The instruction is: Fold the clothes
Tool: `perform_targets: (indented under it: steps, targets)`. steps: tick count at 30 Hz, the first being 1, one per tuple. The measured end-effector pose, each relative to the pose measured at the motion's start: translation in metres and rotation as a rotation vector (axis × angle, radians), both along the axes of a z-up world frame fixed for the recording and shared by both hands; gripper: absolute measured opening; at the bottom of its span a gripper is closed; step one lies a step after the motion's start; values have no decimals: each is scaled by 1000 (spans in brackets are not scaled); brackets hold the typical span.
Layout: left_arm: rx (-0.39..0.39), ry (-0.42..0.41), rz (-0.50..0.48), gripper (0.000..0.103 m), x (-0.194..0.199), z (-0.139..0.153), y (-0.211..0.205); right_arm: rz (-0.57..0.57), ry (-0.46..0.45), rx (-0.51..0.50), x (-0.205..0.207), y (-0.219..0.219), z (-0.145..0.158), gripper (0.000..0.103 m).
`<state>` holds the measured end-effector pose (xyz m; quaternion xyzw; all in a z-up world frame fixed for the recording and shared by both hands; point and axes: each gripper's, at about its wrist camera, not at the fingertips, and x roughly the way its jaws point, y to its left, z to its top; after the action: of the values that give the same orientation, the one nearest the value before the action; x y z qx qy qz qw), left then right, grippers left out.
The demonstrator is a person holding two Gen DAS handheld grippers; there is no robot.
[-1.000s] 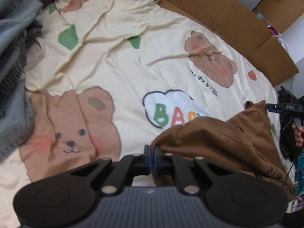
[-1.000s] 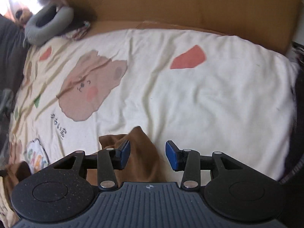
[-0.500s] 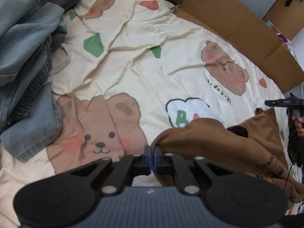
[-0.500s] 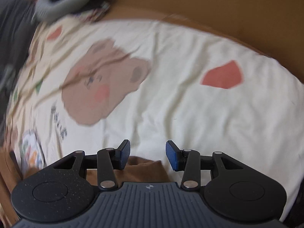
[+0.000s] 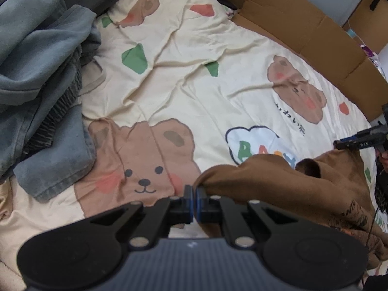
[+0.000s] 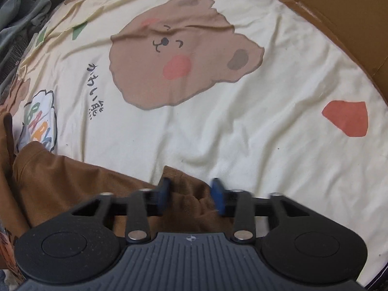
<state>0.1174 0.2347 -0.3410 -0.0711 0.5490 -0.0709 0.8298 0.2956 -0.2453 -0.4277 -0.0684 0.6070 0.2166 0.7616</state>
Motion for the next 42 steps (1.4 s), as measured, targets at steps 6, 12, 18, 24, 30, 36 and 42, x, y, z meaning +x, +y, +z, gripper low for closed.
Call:
perform_targets:
  steps: [6,12,18,24,30,36,42]
  targets:
    - [0,-19,24,3,0,9,7,-73,-17,29,1,-17,22,1]
    - [27,-64,34,3,9,23,13,-236,-87,12,0,-61,58,1]
    - [72,-117,40,3,33,41,21,-354,-148,-51,-8,-112,82,1]
    - [130,-189,4,3,71,63,19,-393,-196,-113,-7,-136,101,1]
    - [177,-265,-16,3,117,81,12,-438,-252,-131,4,-154,119,1]
    - [208,-319,-28,3,166,92,2,-469,-304,-128,17,-158,134,1]
    - [235,-352,-63,3,209,92,-16,-519,-340,-136,27,-166,142,1]
